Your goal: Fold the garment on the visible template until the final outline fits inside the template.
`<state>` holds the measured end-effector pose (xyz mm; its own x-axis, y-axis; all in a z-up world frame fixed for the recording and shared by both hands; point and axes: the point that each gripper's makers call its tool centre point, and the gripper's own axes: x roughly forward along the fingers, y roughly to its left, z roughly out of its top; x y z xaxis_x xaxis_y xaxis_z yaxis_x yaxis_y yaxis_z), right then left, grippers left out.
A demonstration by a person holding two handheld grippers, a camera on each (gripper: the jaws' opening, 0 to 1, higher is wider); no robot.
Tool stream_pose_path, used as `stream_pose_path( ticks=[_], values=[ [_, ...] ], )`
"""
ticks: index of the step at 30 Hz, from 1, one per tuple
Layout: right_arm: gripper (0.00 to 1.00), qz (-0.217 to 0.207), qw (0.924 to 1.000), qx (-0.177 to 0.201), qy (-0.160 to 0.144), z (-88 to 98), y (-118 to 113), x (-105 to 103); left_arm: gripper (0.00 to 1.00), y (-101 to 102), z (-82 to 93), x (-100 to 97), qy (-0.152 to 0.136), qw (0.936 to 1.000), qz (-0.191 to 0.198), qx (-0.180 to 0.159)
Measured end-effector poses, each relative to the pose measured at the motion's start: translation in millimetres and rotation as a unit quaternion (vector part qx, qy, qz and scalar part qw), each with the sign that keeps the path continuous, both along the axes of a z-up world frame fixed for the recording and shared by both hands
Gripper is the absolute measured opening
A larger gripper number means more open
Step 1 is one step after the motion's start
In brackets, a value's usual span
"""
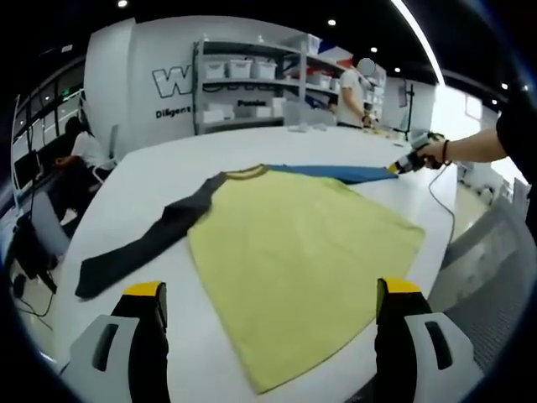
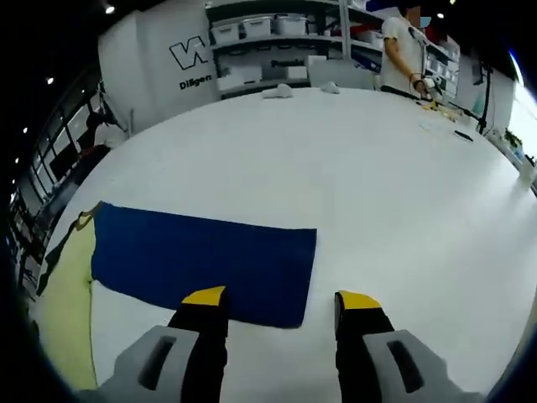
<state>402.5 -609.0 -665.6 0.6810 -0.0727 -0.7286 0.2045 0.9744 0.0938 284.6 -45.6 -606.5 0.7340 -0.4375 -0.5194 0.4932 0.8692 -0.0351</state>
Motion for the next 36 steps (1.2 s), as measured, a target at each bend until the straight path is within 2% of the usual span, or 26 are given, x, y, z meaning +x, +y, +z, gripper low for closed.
stream_pose_path(
  ticks=[9,12,16,24,30,35,36],
  values=[
    [0.25,0.005,0.9998,-0.013,0.016,-4.6,-5.6,1.4,0.99,1.1,-1.4,-0.3,0.003,1.0,0.001,0.003],
    [0.15,0.015,0.9993,-0.026,0.021,-5.8,-6.6,1.4,0.99,2.3,0.2,0.8,-0.002,1.0,0.004,0.004],
    [0.08,0.033,0.9979,-0.049,0.028,-7.1,-9.2,1.3,0.99,2.3,-0.9,-0.3,0.004,1.0,0.006,0.003],
    [0.0,0.026,0.9979,-0.047,0.037,-7.5,-10.9,5.5,0.99,2.7,0.0,-0.2,0.001,1.0,0.007,0.002],
    [0.0,0.02,0.9975,-0.04,0.054,-4.4,-11.5,7.7,0.99,4.0,1.7,0.4,-0.002,0.9999,0.012,0.0],
    [0.0,0.025,0.9974,-0.043,0.051,7.2,-9.8,11.9,0.99,2.4,1.2,-0.5,0.001,1.0,0.008,-0.001],
    [0.0,0.031,0.9981,-0.04,0.036,12.7,-7.0,16.6,0.99,2.2,1.1,-0.7,0.002,1.0,0.008,-0.002]
  ],
)
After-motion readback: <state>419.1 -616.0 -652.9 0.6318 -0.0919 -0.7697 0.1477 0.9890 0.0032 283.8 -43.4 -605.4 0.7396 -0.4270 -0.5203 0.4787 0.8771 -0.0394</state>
